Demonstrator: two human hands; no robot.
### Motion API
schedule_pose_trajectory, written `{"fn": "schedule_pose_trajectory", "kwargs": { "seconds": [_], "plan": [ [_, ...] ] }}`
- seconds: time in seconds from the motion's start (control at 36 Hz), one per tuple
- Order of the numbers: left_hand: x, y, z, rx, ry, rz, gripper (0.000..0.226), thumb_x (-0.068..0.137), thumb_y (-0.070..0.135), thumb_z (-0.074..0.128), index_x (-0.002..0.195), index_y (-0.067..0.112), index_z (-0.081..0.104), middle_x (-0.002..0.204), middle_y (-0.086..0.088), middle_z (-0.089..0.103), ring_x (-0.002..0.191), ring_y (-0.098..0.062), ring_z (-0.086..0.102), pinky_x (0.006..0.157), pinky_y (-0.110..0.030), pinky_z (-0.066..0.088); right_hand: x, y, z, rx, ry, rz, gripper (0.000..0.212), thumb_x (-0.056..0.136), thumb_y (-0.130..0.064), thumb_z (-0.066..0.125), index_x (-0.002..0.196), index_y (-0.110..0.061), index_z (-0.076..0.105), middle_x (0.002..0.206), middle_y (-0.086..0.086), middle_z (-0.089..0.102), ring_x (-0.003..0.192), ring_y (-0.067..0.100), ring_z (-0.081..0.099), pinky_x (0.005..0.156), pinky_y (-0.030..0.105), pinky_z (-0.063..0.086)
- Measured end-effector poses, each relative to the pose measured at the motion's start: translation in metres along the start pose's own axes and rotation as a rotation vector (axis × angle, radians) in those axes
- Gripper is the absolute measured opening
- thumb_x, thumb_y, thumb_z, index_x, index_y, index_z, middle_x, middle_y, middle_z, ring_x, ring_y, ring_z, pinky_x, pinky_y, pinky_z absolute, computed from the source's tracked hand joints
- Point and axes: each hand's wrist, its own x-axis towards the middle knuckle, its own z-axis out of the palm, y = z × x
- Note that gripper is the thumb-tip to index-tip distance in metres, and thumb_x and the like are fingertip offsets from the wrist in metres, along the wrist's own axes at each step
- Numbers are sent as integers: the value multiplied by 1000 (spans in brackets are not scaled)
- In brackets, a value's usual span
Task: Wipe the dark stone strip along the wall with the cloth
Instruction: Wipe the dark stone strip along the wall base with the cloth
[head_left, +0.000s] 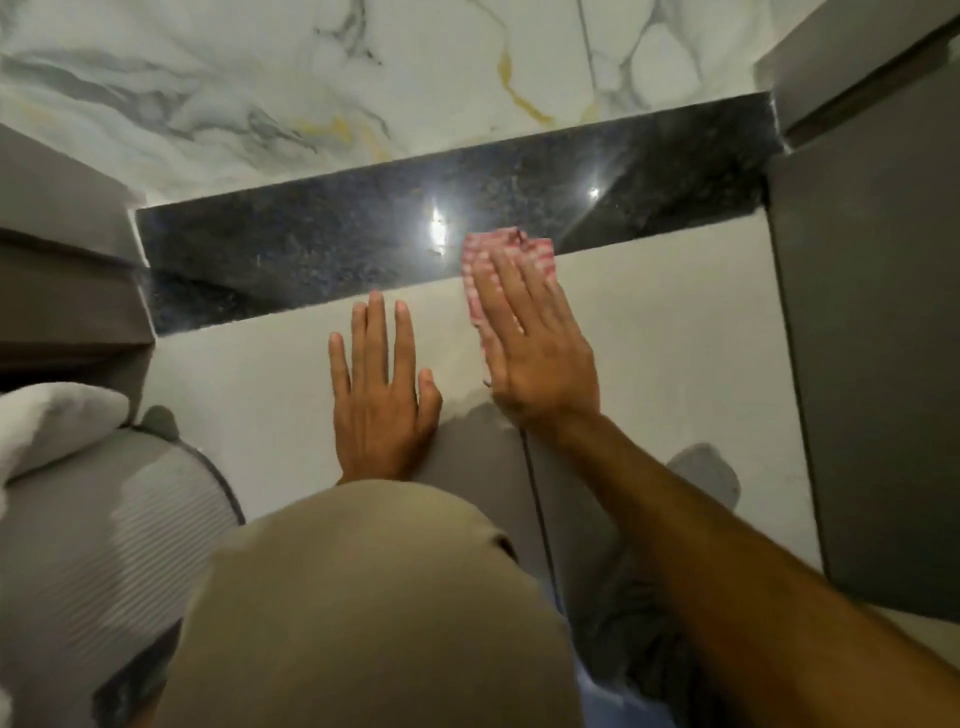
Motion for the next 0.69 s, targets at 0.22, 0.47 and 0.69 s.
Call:
{"fn": "schedule_pose_trajectory", "kwargs": {
  "seconds": [0.22,0.47,0.69],
  "plan": [
    [3,1,3,-23,-13,57,69,111,38,34,173,9,21,181,-21,14,170,-35,11,138,-58,5,102,60,-13,-144,203,621,62,120,-28,20,176,-3,13,186,21,13,175,38,13,144,55,18],
    [5,3,-1,-21,20,28,68,110,39,31,170,6,30,179,-24,22,167,-40,21,135,-65,16,5,38,-9,0,94,13,57,117,-24,39,172,-9,37,182,13,34,172,30,29,141,51,29],
    [4,0,13,-2,46,33,70,110,41,33,172,11,22,181,-20,16,169,-37,15,139,-54,1,74,118,-20,-135,294,657,59,120,-28,25,175,-8,26,185,11,25,174,29,22,144,51,18]
  ]
}}
